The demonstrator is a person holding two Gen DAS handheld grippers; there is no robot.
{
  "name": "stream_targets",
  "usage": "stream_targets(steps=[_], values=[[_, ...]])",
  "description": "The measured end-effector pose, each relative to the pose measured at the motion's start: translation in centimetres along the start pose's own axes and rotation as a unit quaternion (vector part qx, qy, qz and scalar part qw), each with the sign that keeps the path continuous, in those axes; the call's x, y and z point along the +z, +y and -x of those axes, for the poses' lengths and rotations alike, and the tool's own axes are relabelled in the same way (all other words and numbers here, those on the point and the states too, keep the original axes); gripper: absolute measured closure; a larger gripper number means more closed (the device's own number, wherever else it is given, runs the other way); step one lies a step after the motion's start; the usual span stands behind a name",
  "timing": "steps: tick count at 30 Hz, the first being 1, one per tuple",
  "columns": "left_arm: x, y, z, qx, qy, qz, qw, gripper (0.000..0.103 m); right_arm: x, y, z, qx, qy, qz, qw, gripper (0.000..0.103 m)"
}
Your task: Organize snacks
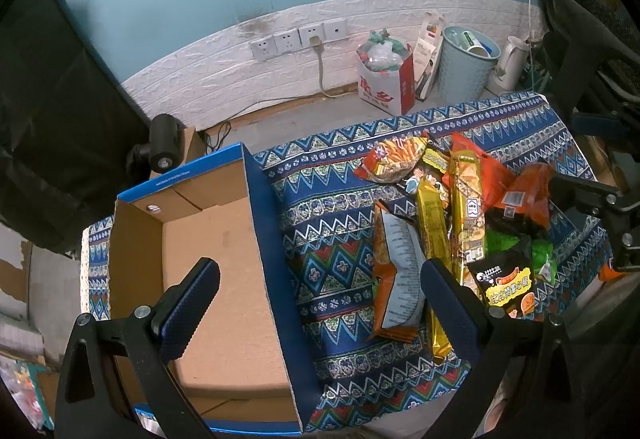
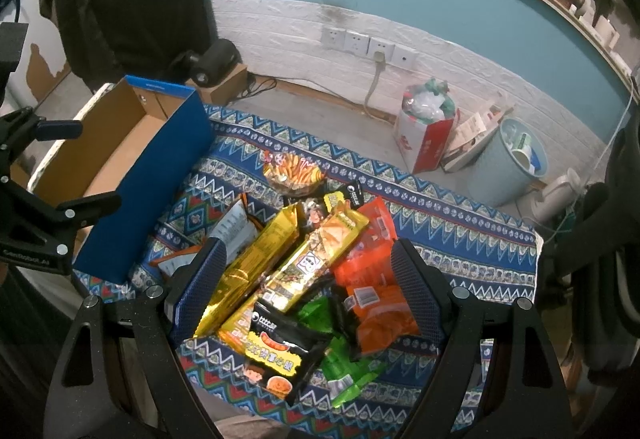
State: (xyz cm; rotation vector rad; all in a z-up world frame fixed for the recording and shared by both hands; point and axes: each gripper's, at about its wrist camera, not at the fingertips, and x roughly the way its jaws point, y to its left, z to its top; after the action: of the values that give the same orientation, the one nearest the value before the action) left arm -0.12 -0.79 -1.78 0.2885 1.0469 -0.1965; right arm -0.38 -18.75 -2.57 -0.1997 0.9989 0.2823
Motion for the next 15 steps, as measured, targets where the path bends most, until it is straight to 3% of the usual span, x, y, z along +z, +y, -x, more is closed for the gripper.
stream_targets(steps=[15], values=[[-0.05,-0.5,-0.9,-0.002,0.009,-0.005,0.9999,0.001,-0.24,-0.29,-0.49,-0.002,0.005,0.001,1.0,0.02]])
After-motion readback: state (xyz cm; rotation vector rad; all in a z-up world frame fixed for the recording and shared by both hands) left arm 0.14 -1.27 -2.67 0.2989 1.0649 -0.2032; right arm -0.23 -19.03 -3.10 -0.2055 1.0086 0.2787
